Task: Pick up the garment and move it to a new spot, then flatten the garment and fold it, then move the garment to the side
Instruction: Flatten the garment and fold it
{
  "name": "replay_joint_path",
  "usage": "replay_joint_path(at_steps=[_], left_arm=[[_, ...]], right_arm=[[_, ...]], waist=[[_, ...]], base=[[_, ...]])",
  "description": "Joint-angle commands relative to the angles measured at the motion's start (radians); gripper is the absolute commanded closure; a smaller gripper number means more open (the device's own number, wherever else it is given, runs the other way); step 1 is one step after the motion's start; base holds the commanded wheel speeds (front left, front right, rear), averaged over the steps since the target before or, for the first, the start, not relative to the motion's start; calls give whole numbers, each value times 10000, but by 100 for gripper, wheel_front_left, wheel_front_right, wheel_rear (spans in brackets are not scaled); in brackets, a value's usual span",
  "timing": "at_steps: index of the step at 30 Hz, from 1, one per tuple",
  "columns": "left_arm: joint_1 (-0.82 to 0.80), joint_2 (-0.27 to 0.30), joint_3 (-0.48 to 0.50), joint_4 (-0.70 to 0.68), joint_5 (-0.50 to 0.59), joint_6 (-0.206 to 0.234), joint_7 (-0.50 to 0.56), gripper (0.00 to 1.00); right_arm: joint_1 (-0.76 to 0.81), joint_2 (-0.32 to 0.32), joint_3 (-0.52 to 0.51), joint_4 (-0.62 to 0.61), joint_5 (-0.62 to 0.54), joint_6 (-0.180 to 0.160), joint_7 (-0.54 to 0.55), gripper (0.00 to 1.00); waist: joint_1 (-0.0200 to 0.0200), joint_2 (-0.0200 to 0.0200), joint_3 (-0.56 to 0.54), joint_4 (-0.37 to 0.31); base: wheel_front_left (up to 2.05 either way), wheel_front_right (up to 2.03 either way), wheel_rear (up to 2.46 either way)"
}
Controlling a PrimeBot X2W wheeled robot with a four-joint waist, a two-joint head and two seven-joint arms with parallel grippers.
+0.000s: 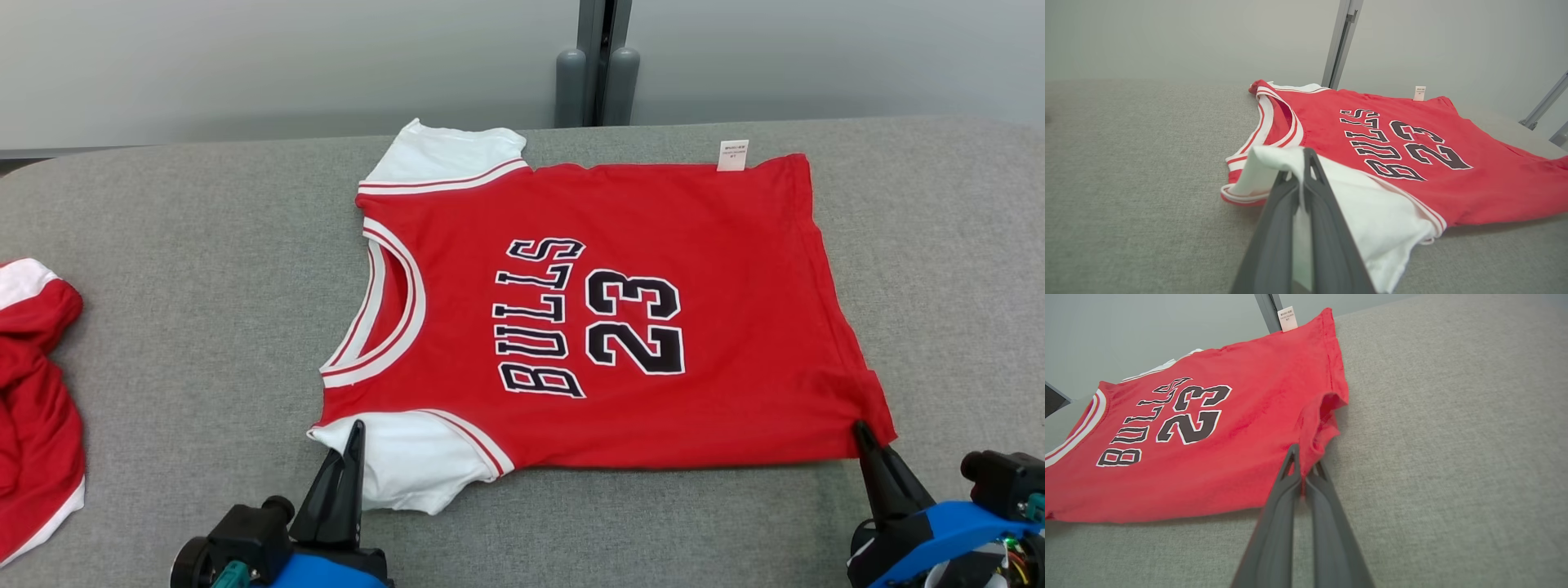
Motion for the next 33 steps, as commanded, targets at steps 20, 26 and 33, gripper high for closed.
replay_joint_path(at_steps=[20,26,33], left_arm=[[-2334,439,-303,1412,211,-689,270,100],[-2976,536,-364,1874,173,-829,301,100],[-3771,581,-552,2402,192,-981,464,100]], right_arm=[[-1915,-365,454,944,318,1,227,100],[-2573,-565,563,1394,458,1,306,100],[-3385,-772,734,1966,551,1,388,100]], waist=[[0,0,546,-64],[0,0,749,-42],[0,0,984,24]], base=[[0,0,0],[0,0,0],[0,0,0]])
